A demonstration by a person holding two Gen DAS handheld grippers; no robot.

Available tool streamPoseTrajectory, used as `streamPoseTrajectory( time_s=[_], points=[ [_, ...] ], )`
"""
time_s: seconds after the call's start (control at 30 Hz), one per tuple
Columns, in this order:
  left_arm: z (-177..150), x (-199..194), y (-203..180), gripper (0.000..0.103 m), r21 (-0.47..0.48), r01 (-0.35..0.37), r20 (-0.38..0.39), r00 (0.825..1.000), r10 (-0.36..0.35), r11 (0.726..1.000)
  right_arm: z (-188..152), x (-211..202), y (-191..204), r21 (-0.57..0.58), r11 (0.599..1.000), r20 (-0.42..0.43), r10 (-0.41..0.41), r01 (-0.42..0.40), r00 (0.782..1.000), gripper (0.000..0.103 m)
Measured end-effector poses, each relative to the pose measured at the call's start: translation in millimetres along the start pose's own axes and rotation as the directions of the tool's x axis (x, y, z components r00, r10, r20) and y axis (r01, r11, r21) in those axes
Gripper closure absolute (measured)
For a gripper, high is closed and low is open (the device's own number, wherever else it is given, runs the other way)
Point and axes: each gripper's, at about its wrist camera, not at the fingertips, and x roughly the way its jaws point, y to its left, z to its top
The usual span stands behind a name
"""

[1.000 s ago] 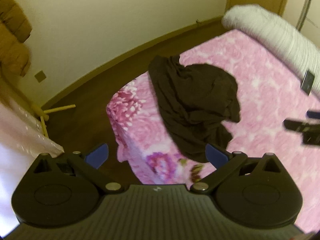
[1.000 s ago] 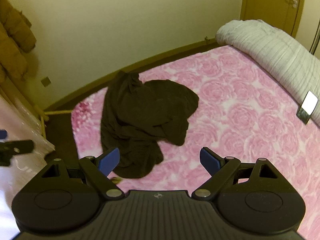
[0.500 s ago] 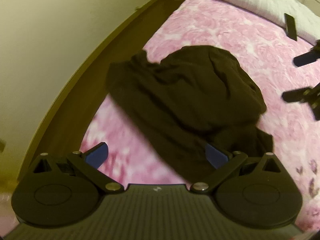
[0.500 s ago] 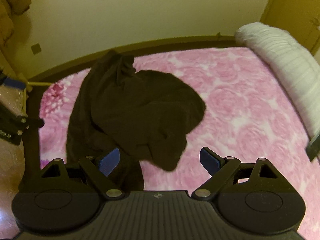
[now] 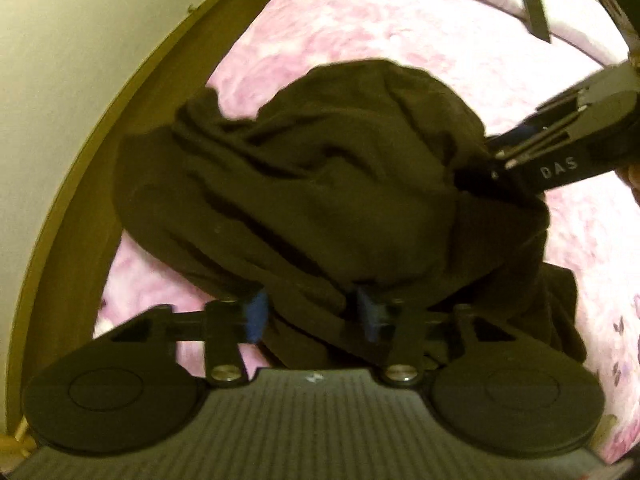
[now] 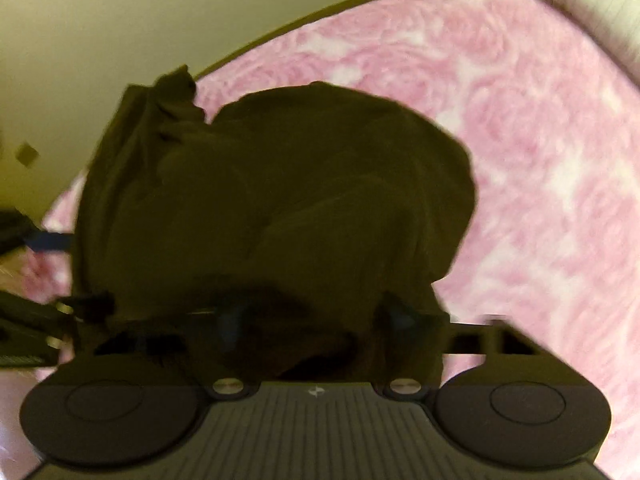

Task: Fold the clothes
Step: 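Grasp the dark brown shirt with the left gripper while the right gripper grasps it too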

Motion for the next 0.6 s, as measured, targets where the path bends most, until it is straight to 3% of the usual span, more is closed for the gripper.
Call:
streamPoseTrajectory(
  time_s=[0.03,0.07,0.17,0.27,0.43,0.6],
  points=[
    [2,-7,-1,0.087,0.003,-0.001,0.019,1.0,0.001,1.0,0,-7,6,-0.016,1.0,0.01,-0.012,0.012,1.0,0.073],
    [4,-14,-2,0.097,0.006,-0.002,0.039,0.999,0.001,1.0,-1,-16,9,-0.014,1.0,0.025,-0.016,0.016,1.0,0.083],
    [16,-42,-8,0.097,0.019,0.022,0.121,0.992,-0.025,1.0,0,-52,7,0.036,0.999,0.088,-0.008,0.005,0.996,0.088],
    [26,-77,-29,0.097,0.064,0.065,0.214,0.974,-0.077,0.996,-7,-105,-9,0.083,0.996,0.184,-0.034,0.019,0.982,0.089],
    [42,-122,-99,0.097,0.187,0.184,0.311,0.921,-0.236,0.965,-47,-201,-48,0.183,0.975,0.31,-0.182,0.129,0.933,0.089],
    [53,-128,-210,0.097,0.316,0.299,0.293,0.872,-0.392,0.9,-135,-283,-91,0.33,0.91,0.311,-0.356,0.251,0.881,0.089]
  ],
)
